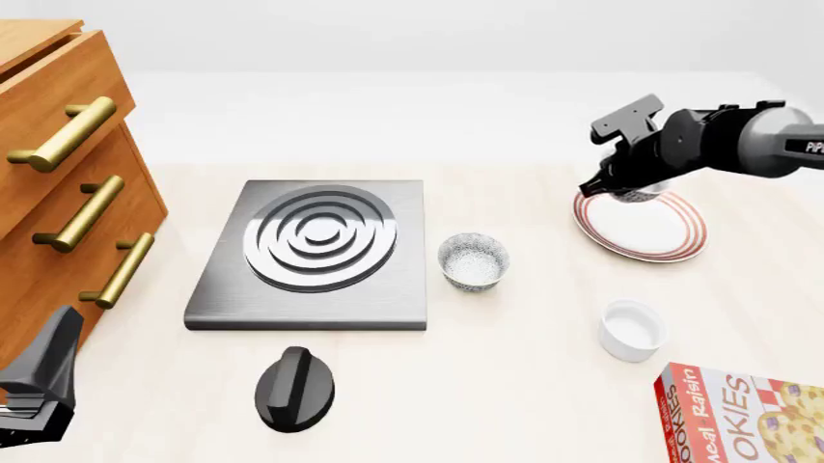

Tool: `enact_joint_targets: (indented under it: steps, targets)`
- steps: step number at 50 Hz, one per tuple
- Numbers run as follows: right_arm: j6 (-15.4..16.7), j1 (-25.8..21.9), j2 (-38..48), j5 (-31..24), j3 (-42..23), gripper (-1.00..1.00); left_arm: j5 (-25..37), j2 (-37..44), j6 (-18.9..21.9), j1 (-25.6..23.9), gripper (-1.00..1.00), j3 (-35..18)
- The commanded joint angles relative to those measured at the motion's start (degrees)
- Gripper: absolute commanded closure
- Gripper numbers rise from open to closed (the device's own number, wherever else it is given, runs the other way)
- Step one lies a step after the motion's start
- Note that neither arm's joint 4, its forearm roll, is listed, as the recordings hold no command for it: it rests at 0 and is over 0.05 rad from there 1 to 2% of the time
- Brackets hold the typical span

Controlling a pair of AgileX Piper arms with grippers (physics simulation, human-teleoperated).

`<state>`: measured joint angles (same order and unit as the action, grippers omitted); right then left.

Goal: Pick the akita bowl next to the plate and place it on the plate.

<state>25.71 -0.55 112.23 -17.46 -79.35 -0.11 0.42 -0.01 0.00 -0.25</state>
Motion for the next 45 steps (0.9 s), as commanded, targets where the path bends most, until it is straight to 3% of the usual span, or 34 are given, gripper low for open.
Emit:
enact_joint_targets:
  steps: [1,17,45]
  targets:
    - [-0.2,0.9,1.0,0.3,-1.1,1.0,0.0,0.0,0.0,0.0,-1.0,0.0]
    - [0.2,1.6,3.8,-0.8,-4.9,1.0,0.0,0.0,0.0,0.0,-1.0,0.0]
    - [0.0,1.8,7.3,0.5,-5.9,1.0,0.0,0.0,0.0,0.0,-1.0,0.0]
